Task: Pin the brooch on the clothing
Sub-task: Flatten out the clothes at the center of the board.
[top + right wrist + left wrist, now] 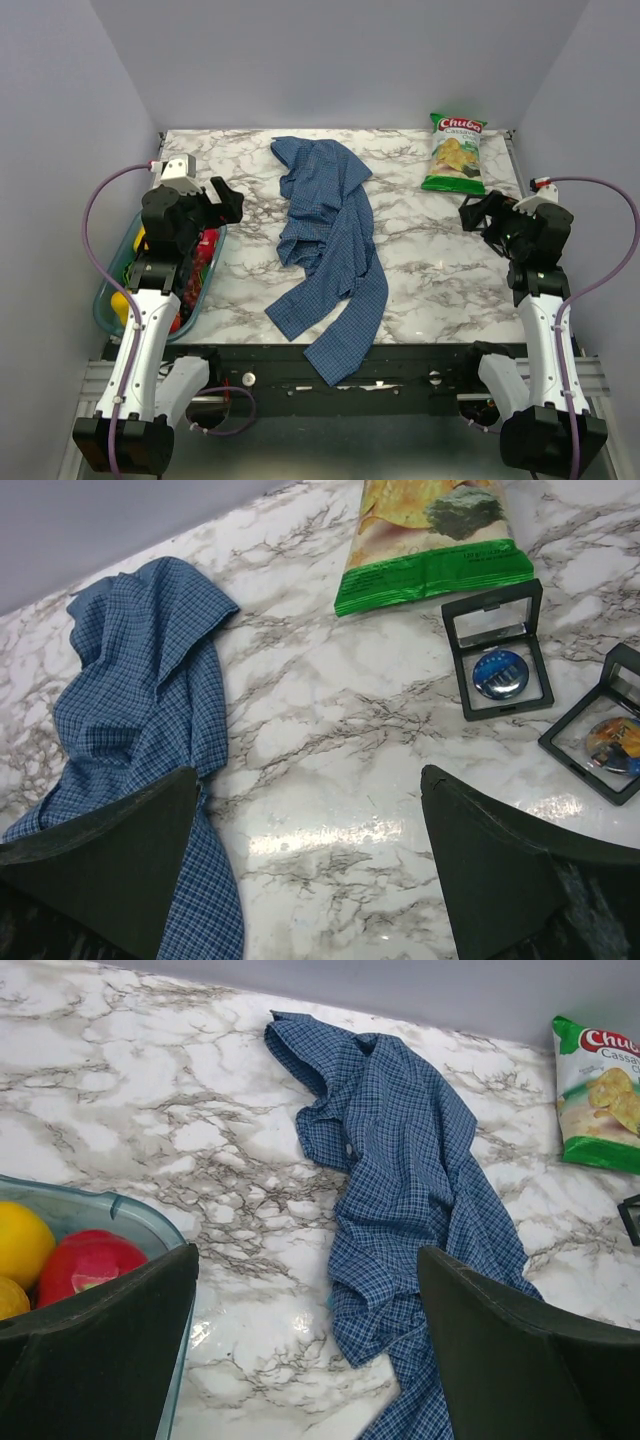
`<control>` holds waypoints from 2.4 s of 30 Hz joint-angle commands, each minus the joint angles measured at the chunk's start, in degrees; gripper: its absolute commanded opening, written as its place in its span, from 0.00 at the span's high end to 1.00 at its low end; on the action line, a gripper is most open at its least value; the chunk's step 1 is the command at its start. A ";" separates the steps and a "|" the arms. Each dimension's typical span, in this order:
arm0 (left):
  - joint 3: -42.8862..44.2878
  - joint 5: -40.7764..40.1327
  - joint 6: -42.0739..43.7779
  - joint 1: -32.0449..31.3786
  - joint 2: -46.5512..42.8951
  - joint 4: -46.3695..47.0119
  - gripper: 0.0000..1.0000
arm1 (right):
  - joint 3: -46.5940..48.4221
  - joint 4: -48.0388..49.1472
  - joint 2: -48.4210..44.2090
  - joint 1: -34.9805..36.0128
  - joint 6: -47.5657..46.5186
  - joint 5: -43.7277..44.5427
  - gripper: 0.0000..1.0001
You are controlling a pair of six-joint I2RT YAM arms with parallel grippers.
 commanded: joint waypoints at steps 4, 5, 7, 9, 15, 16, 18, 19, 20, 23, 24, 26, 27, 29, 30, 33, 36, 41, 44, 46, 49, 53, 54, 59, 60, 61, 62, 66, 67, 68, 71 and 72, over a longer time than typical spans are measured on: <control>-2.18 -1.90 2.37 0.01 -1.53 0.66 0.01 | 0.41 0.01 -0.77 -0.12 -1.05 -6.31 0.04; -2.27 -1.81 2.63 0.01 -1.09 0.22 0.01 | 0.14 0.45 -0.95 -0.21 -1.06 -7.28 0.04; -1.39 -1.81 3.33 -0.86 0.66 -0.83 0.01 | -1.35 2.02 -1.73 0.66 -1.05 -8.43 0.06; -1.21 -0.32 3.77 -2.35 2.33 -0.93 0.01 | -2.49 3.00 -2.53 2.33 -1.23 -6.34 0.07; -1.47 2.47 5.45 -12.19 7.68 -1.19 0.01 | -1.44 2.47 1.15 20.08 -3.52 6.33 0.07; -1.65 3.62 5.27 -13.07 8.48 -0.32 0.01 | -1.35 3.34 2.29 22.44 -2.04 6.34 0.07; -1.65 4.69 5.62 -16.15 11.63 -0.22 0.01 | -1.00 4.23 5.37 24.83 -0.89 7.64 0.07; -1.39 4.95 5.80 -16.77 13.05 -1.18 0.01 | -0.74 4.32 6.34 27.97 -0.36 8.96 0.08; -1.13 5.04 5.80 -17.38 14.54 -1.80 0.01 | 0.22 4.06 7.48 29.57 -0.35 10.36 0.08; 0.80 5.92 5.53 -18.00 21.13 -4.79 0.01 | 1.72 2.74 11.26 35.72 0.61 15.20 0.08; 2.11 6.01 5.45 -18.00 24.37 -5.58 0.01 | 1.90 2.65 12.92 36.96 1.40 17.04 0.09; 2.83 5.57 5.44 -18.00 26.94 -6.90 0.01 | 1.90 2.91 14.51 40.47 3.51 18.62 0.09; 3.09 5.22 5.45 -17.92 28.69 -6.82 0.01 | 1.99 3.00 15.57 41.62 4.04 19.86 0.10; 3.36 3.91 5.36 -18.00 29.84 -6.90 0.01 | 2.51 3.18 18.46 44.61 5.27 20.66 0.11; 3.44 3.38 5.44 -18.00 30.63 -6.73 0.01 | 2.95 3.26 19.61 45.31 5.53 21.01 0.12; 4.58 1.27 5.44 -17.92 33.09 -6.02 0.01 | 5.14 3.09 24.35 48.04 5.54 21.19 0.12; 6.69 2.13 5.18 -18.00 37.21 -6.72 0.01 | 7.96 2.74 29.01 50.15 6.06 21.89 0.13; 7.49 6.53 4.48 -17.92 42.06 -7.52 0.18 | 12.61 2.47 34.11 54.10 7.29 22.68 0.14; 7.67 9.52 3.87 -17.91 43.56 -7.17 0.40 | 14.37 2.47 37.71 56.74 8.17 22.86 0.14; 7.49 10.31 3.60 -18.00 43.82 -6.99 0.50 | 16.04 2.91 40.87 57.97 9.48 21.99 0.15; 7.75 10.14 3.77 -17.92 43.56 -7.43 0.71 | 17.62 3.96 44.91 59.11 11.06 20.14 0.16; 7.75 9.09 4.13 -18.00 42.25 -7.61 0.88 | 19.30 4.93 49.48 59.91 11.95 18.47 0.19; 7.67 8.91 4.13 -18.00 41.72 -7.61 0.91 | 19.65 5.02 50.28 60.00 11.95 18.20 0.19; 7.66 9.26 4.13 -18.00 40.84 -7.69 0.98 | 21.58 5.63 54.51 60.08 13.35 17.67 0.29; 7.66 9.26 4.21 -17.92 40.75 -7.69 0.99 | 21.93 5.90 55.56 60.08 13.44 16.11 0.33; 7.75 9.26 4.22 -17.91 40.75 -7.69 0.99 | 22.20 6.25 55.91 60.08 13.45 14.96 0.41; 7.84 9.26 4.30 -17.91 40.57 -7.69 0.99 | 22.38 6.43 56.44 60.08 13.53 14.51 0.44; 7.84 9.26 4.48 -18.00 39.61 -7.78 1.00 | 22.38 6.96 57.33 60.08 13.89 13.63 0.72; 8.01 9.09 4.83 -17.92 39.34 -8.22 1.00 | 22.03 6.52 56.11 60.17 13.89 14.94 0.99; 8.19 7.61 5.18 -17.83 38.91 -8.48 1.00 | 21.59 6.08 55.22 60.09 14.15 15.91 0.99; 8.28 5.05 6.06 -15.11 36.19 -9.10 1.00 | 20.27 3.28 48.91 60.08 12.14 21.35 0.99; 8.02 4.78 5.97 -13.97 35.31 -8.93 1.00 | 20.18 1.87 47.15 60.08 11.43 23.10 0.99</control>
